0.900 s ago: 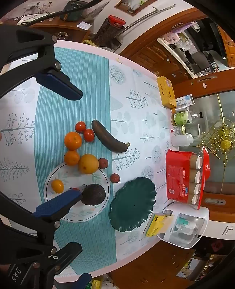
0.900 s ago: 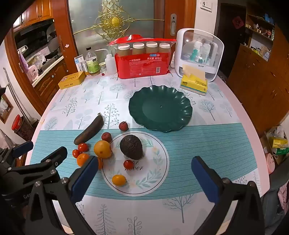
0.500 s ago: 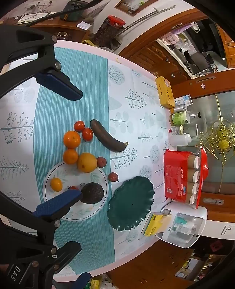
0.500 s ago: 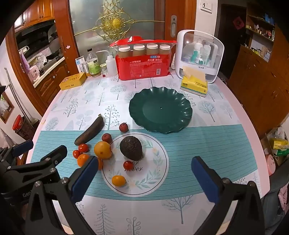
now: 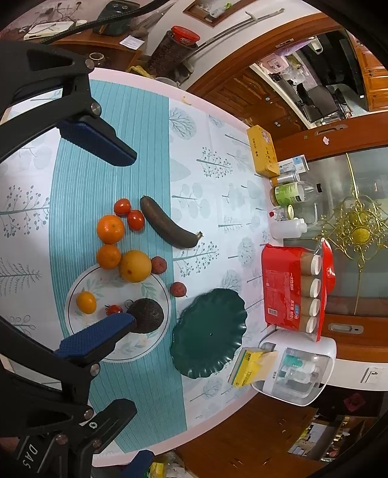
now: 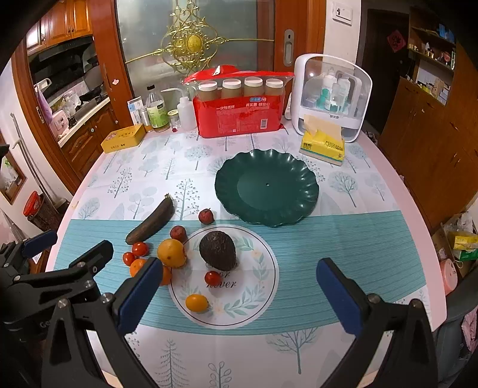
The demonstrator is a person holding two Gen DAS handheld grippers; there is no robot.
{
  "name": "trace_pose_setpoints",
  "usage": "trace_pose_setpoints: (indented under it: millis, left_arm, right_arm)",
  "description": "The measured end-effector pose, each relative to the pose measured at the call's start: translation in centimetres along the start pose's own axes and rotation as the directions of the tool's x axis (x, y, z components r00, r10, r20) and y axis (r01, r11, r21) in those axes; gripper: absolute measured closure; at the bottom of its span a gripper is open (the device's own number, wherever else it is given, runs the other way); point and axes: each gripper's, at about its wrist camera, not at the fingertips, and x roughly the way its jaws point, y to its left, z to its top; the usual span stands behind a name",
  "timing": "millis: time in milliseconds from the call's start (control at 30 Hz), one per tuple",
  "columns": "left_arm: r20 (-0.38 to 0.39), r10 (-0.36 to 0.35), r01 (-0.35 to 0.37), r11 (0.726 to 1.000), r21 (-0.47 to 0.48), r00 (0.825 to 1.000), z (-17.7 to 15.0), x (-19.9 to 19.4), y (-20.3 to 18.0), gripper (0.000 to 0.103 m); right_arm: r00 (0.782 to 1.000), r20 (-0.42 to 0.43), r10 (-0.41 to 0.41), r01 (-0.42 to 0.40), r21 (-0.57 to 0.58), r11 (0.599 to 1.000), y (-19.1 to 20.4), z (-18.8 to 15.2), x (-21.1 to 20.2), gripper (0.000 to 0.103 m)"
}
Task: Organize fruits
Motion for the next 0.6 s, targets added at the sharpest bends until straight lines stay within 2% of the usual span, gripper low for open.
trace_pose_setpoints:
  millis: [133, 333, 600]
  left_arm:
    - [-0.003, 0.024, -0.024, 1.0, 0.012, 1.0, 0.07, -0.12, -0.18, 0.005]
    - [-0.023, -0.001, 0.001, 1.0, -0.008, 1.0, -0.08, 0.18, 0.18, 0.005]
    - [-0.007, 0.019, -0.019, 1.0, -0.001, 1.0, 0.02, -0.08, 0.06, 0.005]
  right_arm:
    - [1.0, 0.007, 0.002, -0.002, -0.002, 1.0, -0.04, 0.05, -0.16, 0.0]
    - [1.0, 0.012, 0.004, -0.004, 0.0, 1.0, 0.06, -0.11, -0.23, 0.0]
    - [1.0, 0.016, 0.009, -0.009, 0.002, 1.0, 0.13, -0.16, -0.3, 0.0]
